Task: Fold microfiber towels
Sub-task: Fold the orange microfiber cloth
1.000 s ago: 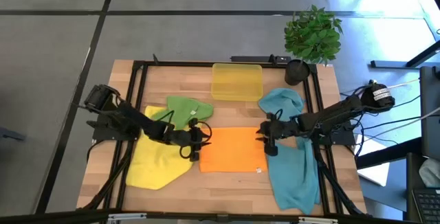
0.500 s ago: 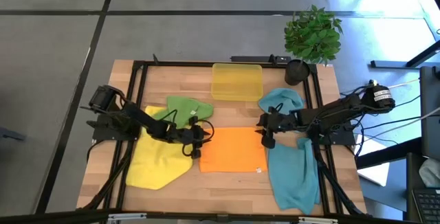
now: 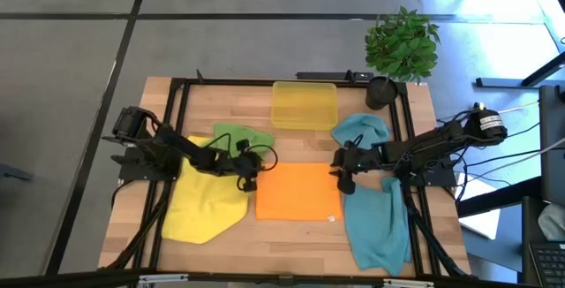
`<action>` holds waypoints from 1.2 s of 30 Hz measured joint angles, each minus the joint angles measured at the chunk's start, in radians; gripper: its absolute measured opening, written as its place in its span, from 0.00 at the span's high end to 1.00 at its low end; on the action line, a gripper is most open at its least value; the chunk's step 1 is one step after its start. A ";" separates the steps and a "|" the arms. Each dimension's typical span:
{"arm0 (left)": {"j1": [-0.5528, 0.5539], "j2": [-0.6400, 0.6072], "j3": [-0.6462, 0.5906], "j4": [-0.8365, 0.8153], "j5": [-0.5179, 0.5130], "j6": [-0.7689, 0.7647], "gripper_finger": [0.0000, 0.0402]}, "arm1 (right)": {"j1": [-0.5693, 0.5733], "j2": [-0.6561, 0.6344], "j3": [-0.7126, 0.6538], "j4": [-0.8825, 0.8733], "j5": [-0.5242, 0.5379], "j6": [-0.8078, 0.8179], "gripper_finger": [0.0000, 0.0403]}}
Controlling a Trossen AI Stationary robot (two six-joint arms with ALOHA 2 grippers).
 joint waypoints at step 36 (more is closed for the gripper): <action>-0.017 0.000 0.128 -0.031 -0.022 0.084 0.71 | 0.061 0.000 0.059 -0.038 -0.080 0.043 0.64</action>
